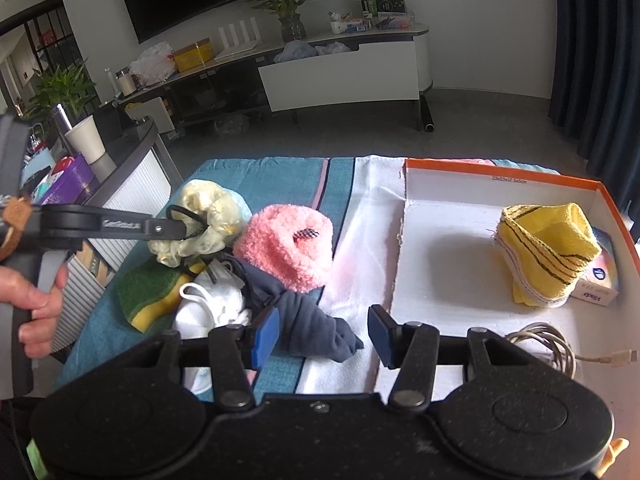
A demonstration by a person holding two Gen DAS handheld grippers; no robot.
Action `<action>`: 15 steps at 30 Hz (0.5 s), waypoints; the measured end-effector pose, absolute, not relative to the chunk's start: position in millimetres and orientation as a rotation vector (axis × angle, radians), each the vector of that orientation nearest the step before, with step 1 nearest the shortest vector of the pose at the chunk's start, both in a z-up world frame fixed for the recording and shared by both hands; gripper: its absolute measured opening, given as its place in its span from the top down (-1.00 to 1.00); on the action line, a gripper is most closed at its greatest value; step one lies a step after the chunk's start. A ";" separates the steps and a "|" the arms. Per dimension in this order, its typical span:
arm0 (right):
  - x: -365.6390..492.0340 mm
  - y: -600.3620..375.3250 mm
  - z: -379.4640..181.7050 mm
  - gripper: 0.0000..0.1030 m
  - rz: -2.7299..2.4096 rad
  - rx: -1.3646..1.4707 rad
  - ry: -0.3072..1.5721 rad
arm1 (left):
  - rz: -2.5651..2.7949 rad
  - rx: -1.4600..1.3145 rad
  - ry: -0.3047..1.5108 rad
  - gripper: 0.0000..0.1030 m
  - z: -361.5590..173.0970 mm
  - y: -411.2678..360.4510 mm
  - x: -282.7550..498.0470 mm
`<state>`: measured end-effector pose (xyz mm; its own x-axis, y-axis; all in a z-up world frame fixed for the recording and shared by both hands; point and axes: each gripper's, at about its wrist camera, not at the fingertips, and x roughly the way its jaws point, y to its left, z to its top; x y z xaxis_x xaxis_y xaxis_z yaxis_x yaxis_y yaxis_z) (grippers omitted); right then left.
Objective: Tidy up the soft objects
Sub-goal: 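Close the left tool on the cream scrunchie while the right tool grasps the pink fuzzy sock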
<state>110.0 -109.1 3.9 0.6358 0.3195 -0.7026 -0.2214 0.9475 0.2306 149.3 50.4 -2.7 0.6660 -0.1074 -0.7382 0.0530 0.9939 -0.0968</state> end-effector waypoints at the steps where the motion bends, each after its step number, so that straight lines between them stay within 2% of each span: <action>1: 111.2 -107.9 4.6 -0.18 0.314 0.129 0.825 | -0.095 -0.071 0.828 0.77 -0.1 50.8 147.4; 7: 121.9 -100.0 8.3 -0.21 0.355 0.141 0.816 | -0.113 -0.113 0.788 0.78 13.4 59.4 132.1; 12: 139.9 -86.3 10.2 -0.52 0.389 0.132 0.818 | -0.122 -0.136 0.775 0.78 17.0 64.4 125.5; 15: 155.8 -74.1 10.6 -0.53 0.387 0.112 0.826 | -0.123 -0.153 0.760 0.78 21.0 68.4 122.4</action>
<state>155.8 -74.1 10.6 0.6121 0.3781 -0.6945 -0.2919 0.9243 0.2460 122.4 68.4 21.0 0.7186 -0.1658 -0.6753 0.0552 0.9817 -0.1823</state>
